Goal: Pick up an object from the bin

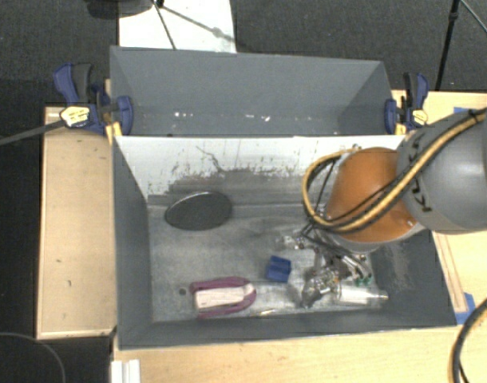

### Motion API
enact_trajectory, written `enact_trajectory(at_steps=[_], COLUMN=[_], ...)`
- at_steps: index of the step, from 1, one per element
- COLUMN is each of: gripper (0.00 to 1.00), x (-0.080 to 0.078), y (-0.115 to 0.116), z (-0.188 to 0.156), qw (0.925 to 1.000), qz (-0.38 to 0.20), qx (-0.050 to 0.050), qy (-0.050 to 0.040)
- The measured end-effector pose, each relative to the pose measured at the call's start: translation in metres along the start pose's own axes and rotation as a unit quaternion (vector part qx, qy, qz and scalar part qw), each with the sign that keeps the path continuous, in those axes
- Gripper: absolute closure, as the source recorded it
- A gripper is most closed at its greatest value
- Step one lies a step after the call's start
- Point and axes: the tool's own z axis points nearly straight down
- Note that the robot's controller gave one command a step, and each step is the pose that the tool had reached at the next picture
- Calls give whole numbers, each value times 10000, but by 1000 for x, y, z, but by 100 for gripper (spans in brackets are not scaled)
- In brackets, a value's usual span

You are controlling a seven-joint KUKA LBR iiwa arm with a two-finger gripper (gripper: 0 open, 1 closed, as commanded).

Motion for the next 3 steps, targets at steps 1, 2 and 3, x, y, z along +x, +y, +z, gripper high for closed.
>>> enact_trajectory(at_steps=[1, 2, 3], gripper=[0, 0, 0], x=[-11, -22, -16], y=[46, 5, 24], z=[3, 2, -4], qw=[9957, 9701, 9667], qz=[-922, -2429, -2558], qx=[5, 23, 8], qy=[-31, -41, -31])
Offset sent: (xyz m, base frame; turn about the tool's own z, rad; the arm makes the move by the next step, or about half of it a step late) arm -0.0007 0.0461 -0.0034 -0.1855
